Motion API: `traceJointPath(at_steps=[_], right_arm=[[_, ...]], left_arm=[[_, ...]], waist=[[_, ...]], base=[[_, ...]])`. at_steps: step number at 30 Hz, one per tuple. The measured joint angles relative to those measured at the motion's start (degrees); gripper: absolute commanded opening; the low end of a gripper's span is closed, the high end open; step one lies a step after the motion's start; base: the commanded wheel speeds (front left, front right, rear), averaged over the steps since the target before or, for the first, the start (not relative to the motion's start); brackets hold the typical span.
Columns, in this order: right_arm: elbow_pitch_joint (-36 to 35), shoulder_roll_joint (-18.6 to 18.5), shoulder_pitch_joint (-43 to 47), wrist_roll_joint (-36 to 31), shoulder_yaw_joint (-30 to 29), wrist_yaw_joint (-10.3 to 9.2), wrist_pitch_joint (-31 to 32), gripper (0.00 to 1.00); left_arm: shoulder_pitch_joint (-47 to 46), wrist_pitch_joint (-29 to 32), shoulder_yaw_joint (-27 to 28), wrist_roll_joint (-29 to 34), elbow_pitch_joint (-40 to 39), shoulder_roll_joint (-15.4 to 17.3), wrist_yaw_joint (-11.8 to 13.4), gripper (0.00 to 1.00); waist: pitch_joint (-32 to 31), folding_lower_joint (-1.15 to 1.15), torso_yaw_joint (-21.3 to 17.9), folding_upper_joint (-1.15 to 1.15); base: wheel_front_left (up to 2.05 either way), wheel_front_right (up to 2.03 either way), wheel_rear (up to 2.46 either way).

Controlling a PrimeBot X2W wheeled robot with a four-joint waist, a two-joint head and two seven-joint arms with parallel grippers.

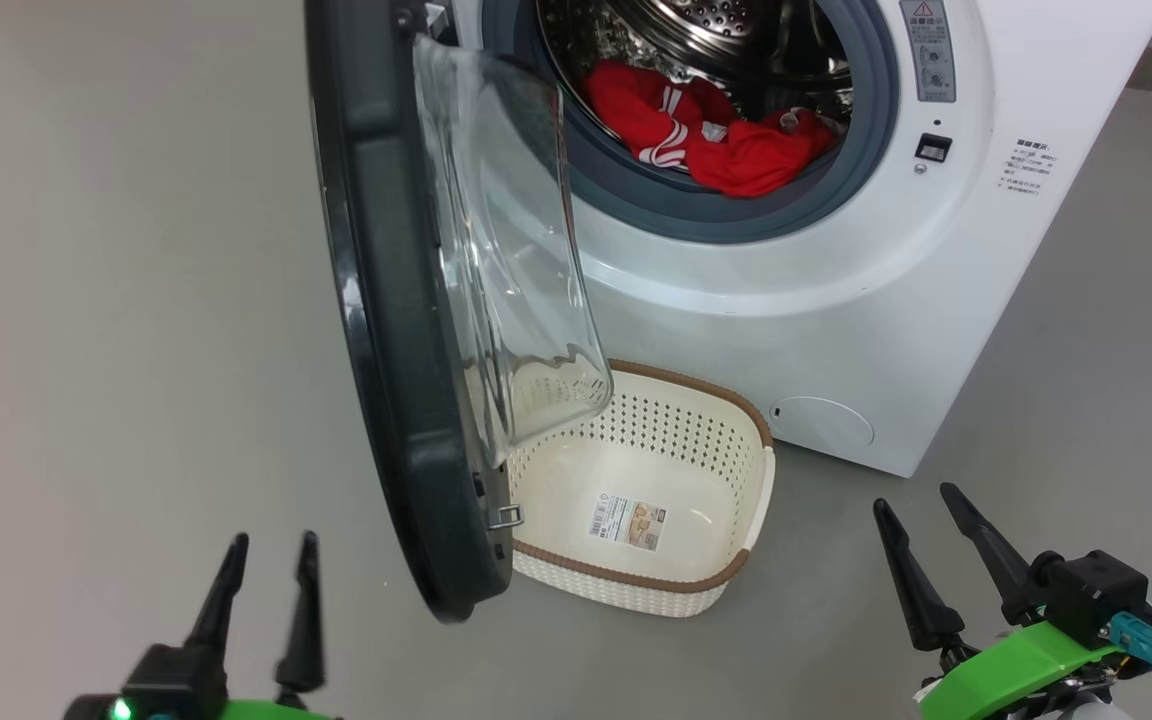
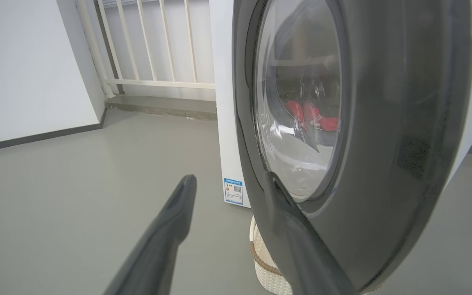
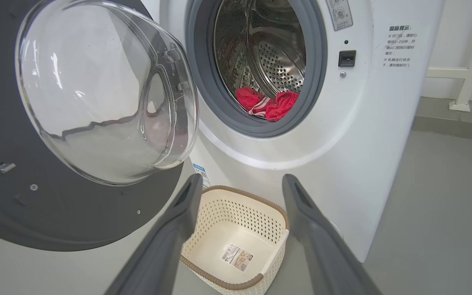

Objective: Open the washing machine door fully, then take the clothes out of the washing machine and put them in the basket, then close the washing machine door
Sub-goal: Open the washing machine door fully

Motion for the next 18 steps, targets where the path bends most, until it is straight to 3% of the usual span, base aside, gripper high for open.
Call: traceJointPath(at_steps=[1, 9, 18], right_arm=[[0.0, 0.0, 0.0, 0.0, 0.0, 0.00, 0.0, 1.00], [0.5, 0.0, 0.0, 0.0, 0.2, 0.00, 0.0, 1.00], [0.4, -0.1, 0.0, 0.0, 0.8, 0.00, 0.0, 1.00]], left_arm=[[0.0, 0.0, 0.4, -0.1, -0.6, 0.0, 0.0, 0.00], [-2.7, -0.3, 3.0, -4.1, -14.2, 0.0, 0.0, 0.00], [-2.9, -0.4, -8.6, -3.8, -25.5, 0.2, 0.9, 0.00]], waist=[[-0.1, 0.00, 0.1, 0.00], [-1.1, 0.00, 0.4, 0.00], [-1.2, 0.00, 0.0, 0.00]], base=[[0.00, 0.00, 0.00], [0.00, 0.00, 0.00], [0.00, 0.00, 0.00]])
